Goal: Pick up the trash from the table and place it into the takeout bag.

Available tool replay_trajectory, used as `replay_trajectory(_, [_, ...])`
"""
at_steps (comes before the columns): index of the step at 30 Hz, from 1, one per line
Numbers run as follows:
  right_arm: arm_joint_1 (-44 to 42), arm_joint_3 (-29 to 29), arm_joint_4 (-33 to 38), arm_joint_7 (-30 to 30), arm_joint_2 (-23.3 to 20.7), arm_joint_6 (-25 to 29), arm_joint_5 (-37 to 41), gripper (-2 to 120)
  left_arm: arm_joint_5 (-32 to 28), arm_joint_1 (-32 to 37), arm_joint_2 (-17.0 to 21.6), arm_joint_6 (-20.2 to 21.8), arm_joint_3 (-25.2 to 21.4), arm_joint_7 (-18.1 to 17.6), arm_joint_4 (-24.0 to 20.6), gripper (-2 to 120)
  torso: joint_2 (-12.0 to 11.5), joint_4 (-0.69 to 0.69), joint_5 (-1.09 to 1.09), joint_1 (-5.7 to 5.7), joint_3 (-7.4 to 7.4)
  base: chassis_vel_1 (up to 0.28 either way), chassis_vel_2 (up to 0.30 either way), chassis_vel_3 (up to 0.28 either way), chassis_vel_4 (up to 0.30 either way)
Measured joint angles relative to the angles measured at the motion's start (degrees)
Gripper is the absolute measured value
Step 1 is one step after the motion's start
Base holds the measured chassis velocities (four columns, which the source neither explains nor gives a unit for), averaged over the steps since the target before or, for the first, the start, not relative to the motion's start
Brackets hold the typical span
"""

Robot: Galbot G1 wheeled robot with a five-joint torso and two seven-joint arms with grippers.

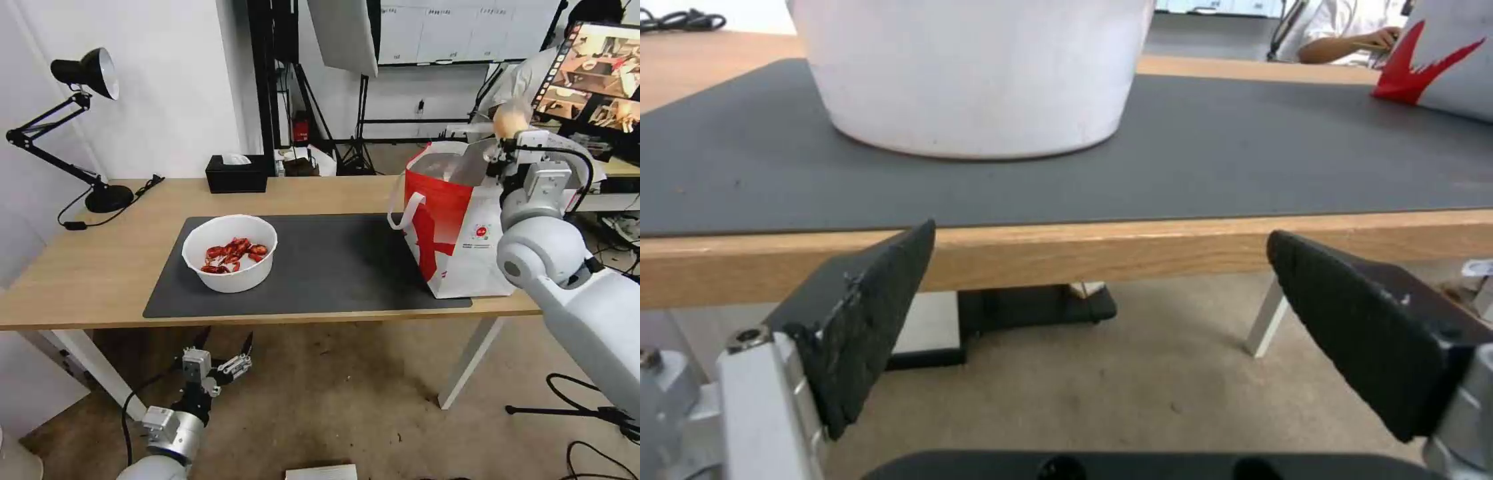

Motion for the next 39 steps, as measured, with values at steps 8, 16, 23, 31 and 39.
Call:
replay_trajectory(8, [0.2,0.0,0.7,-0.1,-0.8,-0.2,1.9,62,0.0,0.3,0.0,0.0,-0.2,0.0,-0.6,100,0.0,0.01,0.00,0.00,0.00,0.000,0.000,0.000,0.000])
replay_trajectory(16, [0.7,0.0,1.1,0.5,-1.9,-0.1,3.5,90,-0.1,0.1,0.1,0.1,-0.2,0.0,-0.8,100,0.0,0.00,0.00,0.00,0.00,0.000,0.000,0.000,0.000])
replay_trajectory(23, [0.8,0.0,1.6,0.7,-2.8,0.1,5.3,100,-0.1,-0.1,0.1,0.1,-0.1,0.0,-0.8,100,0.0,0.00,0.00,0.00,0.00,0.000,0.000,0.000,0.000])
replay_trajectory(31, [0.3,0.9,3.0,-2.6,-3.1,5.5,6.4,100,-0.3,-0.1,0.2,0.2,-0.3,0.0,-1.1,100,0.0,0.00,0.00,0.00,0.00,0.000,0.000,0.000,0.000])
replay_trajectory(39, [-5.5,3.6,8.8,-15.1,-5.6,14.3,10.4,100,-0.3,0.2,0.3,0.2,-0.7,0.0,-1.6,100,0.0,0.00,0.00,0.00,-0.01,0.000,0.000,0.000,0.000])
